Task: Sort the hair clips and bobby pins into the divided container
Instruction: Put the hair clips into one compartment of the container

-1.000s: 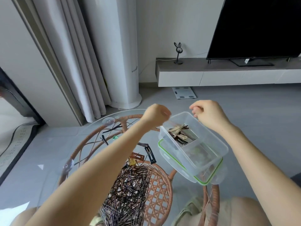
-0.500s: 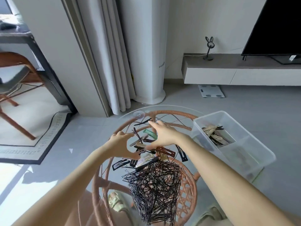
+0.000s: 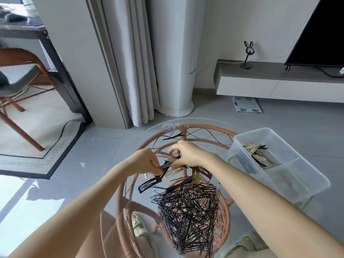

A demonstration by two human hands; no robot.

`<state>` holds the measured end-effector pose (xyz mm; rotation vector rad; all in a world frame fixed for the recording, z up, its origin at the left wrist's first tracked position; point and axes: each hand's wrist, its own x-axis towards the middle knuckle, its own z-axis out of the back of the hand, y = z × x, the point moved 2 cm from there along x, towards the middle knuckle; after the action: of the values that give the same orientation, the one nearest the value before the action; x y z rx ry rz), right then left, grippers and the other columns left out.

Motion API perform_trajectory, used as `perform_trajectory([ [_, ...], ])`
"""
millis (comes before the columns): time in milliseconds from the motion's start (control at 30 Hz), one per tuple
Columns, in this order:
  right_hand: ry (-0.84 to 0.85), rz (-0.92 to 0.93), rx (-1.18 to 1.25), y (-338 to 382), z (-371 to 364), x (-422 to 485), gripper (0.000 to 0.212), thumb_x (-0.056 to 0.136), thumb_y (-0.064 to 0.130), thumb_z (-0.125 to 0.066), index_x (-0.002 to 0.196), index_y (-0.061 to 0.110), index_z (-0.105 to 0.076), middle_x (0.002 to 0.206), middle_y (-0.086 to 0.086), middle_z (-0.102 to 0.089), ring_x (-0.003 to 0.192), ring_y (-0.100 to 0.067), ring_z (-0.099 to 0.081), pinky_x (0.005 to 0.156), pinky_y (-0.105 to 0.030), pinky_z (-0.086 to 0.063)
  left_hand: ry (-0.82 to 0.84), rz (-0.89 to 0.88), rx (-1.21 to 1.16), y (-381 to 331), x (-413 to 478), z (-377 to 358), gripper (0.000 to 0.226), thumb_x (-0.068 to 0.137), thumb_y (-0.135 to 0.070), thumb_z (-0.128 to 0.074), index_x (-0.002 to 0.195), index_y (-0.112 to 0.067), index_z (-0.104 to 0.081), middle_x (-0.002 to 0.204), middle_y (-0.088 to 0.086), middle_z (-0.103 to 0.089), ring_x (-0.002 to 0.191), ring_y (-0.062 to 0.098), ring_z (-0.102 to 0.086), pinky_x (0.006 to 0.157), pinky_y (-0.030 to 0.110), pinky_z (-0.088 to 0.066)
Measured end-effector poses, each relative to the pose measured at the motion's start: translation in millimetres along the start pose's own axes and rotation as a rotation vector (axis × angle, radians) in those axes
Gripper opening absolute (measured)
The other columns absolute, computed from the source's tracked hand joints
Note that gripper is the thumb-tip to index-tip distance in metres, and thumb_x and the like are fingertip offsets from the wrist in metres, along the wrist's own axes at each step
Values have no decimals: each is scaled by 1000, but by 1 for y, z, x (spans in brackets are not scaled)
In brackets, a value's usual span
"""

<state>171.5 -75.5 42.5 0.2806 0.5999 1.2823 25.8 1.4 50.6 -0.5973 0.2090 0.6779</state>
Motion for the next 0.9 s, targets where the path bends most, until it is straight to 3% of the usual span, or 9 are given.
perform_trajectory([
  [67,-31,12,40,0,2,-6,49,71,26,-76,117,19,-59,112,-2,-53,99,-18,-51,79,-29,-40,-8,10,-52,-1,-3,2,18,75,-23,-72,90,-14,-75,72,-9,-63,65,5,-52,63,11,-42],
  [200,-124,-14,82,-9,8,-14,39,77,18,-70,114,17,-62,117,-7,-62,99,-18,-57,84,-28,-43,-55,74,-143,1,-9,10,15,74,-20,-72,87,-16,-76,71,-7,-62,67,5,-51,73,23,-45],
  [300,-183,-47,93,-16,12,-20,36,77,15,-69,112,17,-64,117,-8,-63,102,-20,-58,84,-27,-43,-82,92,-154,-1,-14,18,12,74,-20,-73,85,-17,-76,68,-2,-64,60,5,-50,65,19,-42],
  [400,-289,-36,123,-16,22,-30,29,77,13,-68,106,17,-67,104,-5,-68,92,-18,-60,76,-25,-44,-133,91,-144,-8,-22,29,10,74,-21,-72,83,-17,-76,69,3,-62,57,9,-45,55,17,-35],
  [500,-356,7,164,-11,42,-48,24,77,14,-69,100,17,-69,81,10,-61,74,-9,-55,62,-20,-39,-177,90,-173,-18,-27,41,6,74,-23,-72,78,-21,-76,66,2,-62,60,11,-48,60,21,-39],
  [667,-602,20,204,-22,93,-98,26,75,11,-70,101,16,-69,95,1,-66,86,-14,-59,78,-23,-46,-211,7,-296,-61,-24,50,5,72,-21,-72,68,-22,-75,64,6,-64,60,16,-50,65,26,-43],
  [733,-709,-26,258,-43,115,-119,27,74,8,-71,100,17,-68,89,3,-65,75,-8,-60,73,-19,-48,-208,-35,-374,-91,-17,46,9,73,-20,-72,65,-24,-72,64,7,-64,58,16,-50,61,23,-44],
  [800,-837,-129,399,-75,129,-137,26,74,3,-70,96,17,-67,81,6,-65,57,-4,-60,68,-27,-54,-201,-79,-418,-126,-6,36,4,73,-22,-72,70,-21,-74,61,4,-61,55,15,-50,57,20,-44],
  [900,-866,-395,511,-118,129,-152,25,70,-6,-69,94,2,-67,70,-1,-63,46,-18,-58,58,-38,-56,-204,-122,-385,-177,20,17,14,73,-25,-70,79,-14,-76,50,-2,-58,40,7,-47,47,16,-40],
])
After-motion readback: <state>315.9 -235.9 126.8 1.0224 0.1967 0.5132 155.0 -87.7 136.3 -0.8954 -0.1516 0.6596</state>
